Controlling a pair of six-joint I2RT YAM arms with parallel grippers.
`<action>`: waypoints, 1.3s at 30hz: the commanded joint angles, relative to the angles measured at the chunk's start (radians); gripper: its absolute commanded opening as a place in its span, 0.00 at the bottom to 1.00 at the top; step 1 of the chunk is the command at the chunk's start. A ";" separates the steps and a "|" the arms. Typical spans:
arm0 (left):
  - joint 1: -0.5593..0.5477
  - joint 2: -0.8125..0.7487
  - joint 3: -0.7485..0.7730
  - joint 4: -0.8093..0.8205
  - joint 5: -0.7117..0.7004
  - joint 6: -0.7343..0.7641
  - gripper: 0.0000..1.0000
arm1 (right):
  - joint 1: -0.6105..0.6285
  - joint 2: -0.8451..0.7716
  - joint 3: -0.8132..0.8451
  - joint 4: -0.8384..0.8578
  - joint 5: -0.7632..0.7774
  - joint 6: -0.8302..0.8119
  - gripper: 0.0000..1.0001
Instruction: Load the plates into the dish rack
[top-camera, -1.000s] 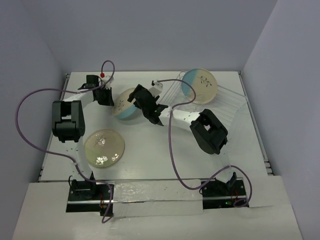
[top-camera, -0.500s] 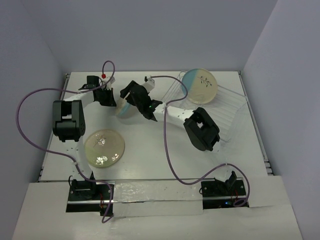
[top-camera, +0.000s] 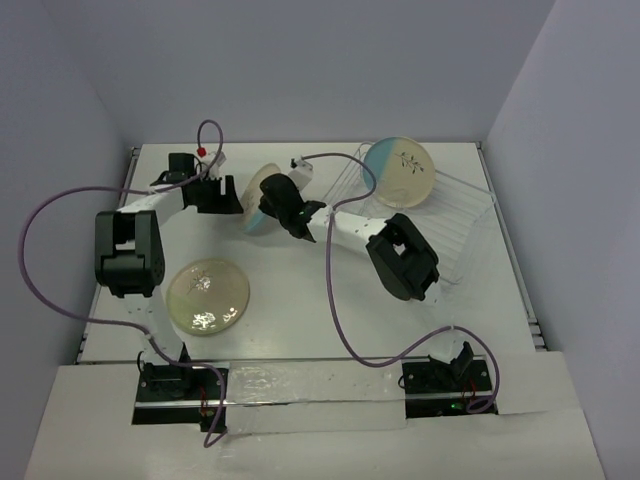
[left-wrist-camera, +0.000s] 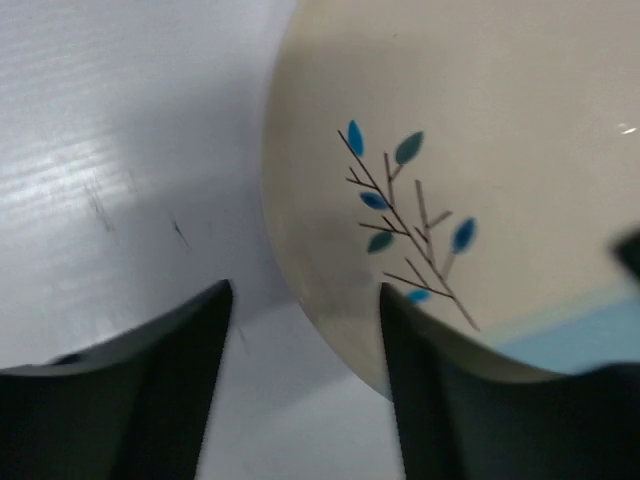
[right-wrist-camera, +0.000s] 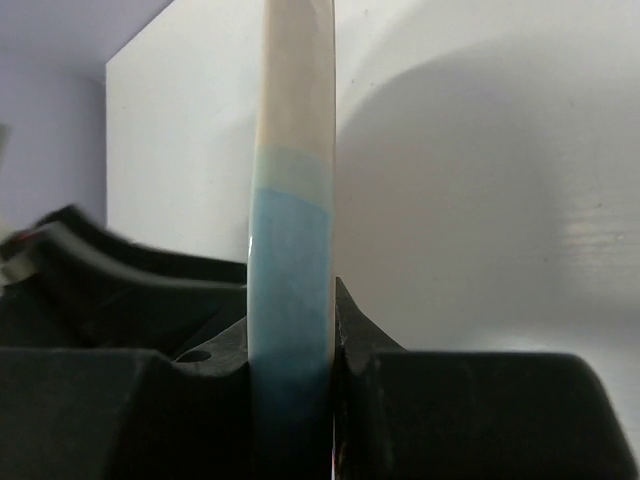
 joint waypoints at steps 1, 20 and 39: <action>0.012 -0.208 -0.027 0.082 -0.042 -0.121 0.94 | -0.004 -0.133 0.072 0.077 0.104 -0.216 0.00; 0.054 -0.952 -0.463 0.246 -0.504 -0.622 0.99 | -0.345 -0.703 0.091 -0.165 -0.775 -1.335 0.00; 0.033 -1.231 -0.752 0.178 -0.667 -0.854 0.99 | -0.703 -0.602 0.172 -0.732 -0.934 -1.877 0.00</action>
